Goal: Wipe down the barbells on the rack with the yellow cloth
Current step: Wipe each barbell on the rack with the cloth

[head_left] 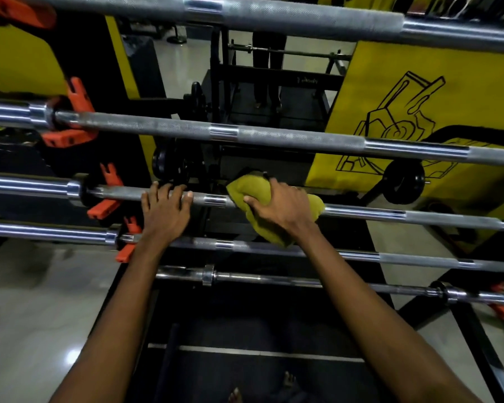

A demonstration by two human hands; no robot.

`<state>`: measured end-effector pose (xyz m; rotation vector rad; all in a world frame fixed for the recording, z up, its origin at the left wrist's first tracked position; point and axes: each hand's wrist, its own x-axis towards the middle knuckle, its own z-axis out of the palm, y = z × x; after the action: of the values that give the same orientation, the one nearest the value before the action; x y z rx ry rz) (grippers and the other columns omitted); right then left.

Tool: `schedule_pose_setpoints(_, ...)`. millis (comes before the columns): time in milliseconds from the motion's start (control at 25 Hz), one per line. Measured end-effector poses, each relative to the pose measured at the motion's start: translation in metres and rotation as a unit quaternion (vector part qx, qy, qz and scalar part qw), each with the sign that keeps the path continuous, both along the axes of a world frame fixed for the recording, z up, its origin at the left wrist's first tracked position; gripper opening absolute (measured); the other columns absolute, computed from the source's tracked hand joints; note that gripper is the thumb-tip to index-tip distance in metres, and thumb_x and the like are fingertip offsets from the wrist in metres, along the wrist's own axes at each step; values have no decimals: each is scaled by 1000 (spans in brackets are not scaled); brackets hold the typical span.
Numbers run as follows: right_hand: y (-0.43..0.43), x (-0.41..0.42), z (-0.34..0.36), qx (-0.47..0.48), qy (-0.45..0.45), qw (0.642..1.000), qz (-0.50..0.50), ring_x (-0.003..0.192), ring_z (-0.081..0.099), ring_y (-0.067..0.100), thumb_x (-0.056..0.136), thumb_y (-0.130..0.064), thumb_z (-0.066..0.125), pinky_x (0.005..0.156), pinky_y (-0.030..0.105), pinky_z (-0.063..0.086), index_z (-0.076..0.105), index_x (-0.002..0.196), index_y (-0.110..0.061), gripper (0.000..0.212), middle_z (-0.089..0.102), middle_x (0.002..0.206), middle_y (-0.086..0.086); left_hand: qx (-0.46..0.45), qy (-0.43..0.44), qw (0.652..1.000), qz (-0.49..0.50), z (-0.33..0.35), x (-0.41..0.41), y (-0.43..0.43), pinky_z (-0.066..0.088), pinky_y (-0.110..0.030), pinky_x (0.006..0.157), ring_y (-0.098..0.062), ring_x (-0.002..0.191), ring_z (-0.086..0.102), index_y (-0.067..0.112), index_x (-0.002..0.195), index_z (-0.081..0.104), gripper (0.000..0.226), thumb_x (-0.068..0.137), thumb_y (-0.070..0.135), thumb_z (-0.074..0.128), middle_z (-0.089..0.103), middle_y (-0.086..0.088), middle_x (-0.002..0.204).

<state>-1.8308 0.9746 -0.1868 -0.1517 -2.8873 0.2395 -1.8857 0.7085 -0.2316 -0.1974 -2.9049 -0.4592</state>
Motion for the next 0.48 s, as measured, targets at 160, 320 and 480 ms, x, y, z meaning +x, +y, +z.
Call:
schedule_pose_setpoints(160, 29, -6, 5, 39, -56, 965, 254, 126, 55, 25, 84, -63, 63, 97, 43, 46, 26, 155, -39, 84, 51, 146, -2, 7, -3, 1000, -3, 2, -1, -2, 11, -53, 116, -34, 142, 23, 25, 135, 51, 58, 94, 54, 22, 45, -9, 145)
schedule_pose_setpoints(320, 58, -9, 13, 13, -104, 972, 211, 123, 57, 27, 78, -65, 67, 95, 41, 51, 31, 150, -42, 84, 56, 140, -1, -15, 40, 998, -40, -1, -8, -14, 14, -48, 113, -32, 131, 38, 26, 131, 55, 56, 95, 53, 22, 56, -6, 133)
schedule_pose_setpoints(480, 11, -9, -4, 68, -26, 985, 160, 107, 66, 31, 74, -69, 63, 88, 43, 49, 42, 138, -33, 76, 66, 122, 2, -15, 73, 996, -38, -6, -8, -13, 17, -46, 109, -33, 121, 45, 26, 125, 60, 52, 95, 52, 27, 61, -6, 122)
